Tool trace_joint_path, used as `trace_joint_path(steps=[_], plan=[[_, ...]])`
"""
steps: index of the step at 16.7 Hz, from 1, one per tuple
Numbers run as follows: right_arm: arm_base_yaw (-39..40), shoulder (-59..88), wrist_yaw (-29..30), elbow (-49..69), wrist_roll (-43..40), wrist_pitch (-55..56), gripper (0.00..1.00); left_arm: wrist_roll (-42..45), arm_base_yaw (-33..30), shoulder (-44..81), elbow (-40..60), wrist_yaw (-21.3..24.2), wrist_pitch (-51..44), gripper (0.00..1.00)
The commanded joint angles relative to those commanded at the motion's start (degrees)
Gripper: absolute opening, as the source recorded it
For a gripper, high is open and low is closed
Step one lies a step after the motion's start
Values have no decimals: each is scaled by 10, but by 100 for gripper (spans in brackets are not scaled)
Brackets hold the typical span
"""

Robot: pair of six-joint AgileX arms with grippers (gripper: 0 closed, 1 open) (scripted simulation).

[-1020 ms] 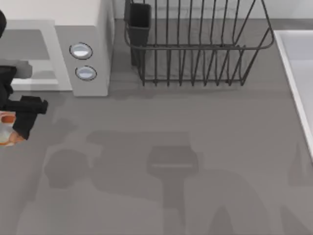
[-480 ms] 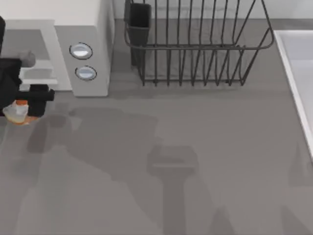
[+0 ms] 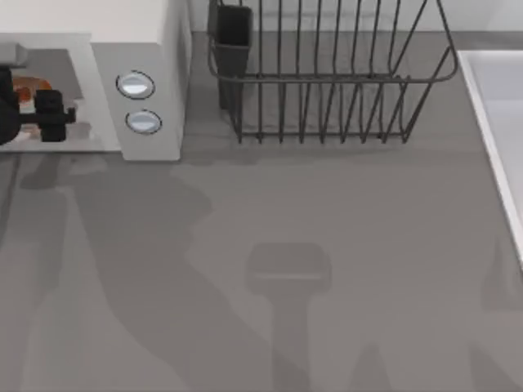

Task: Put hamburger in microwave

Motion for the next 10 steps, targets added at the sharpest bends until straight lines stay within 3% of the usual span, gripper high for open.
trace_joint_path(steps=[5,10], plan=[[0,0,0,0,0,0,100,3,26,30,-78,21,247,0],[0,0,0,0,0,0,100,4,40,54,-129,32,349,0]])
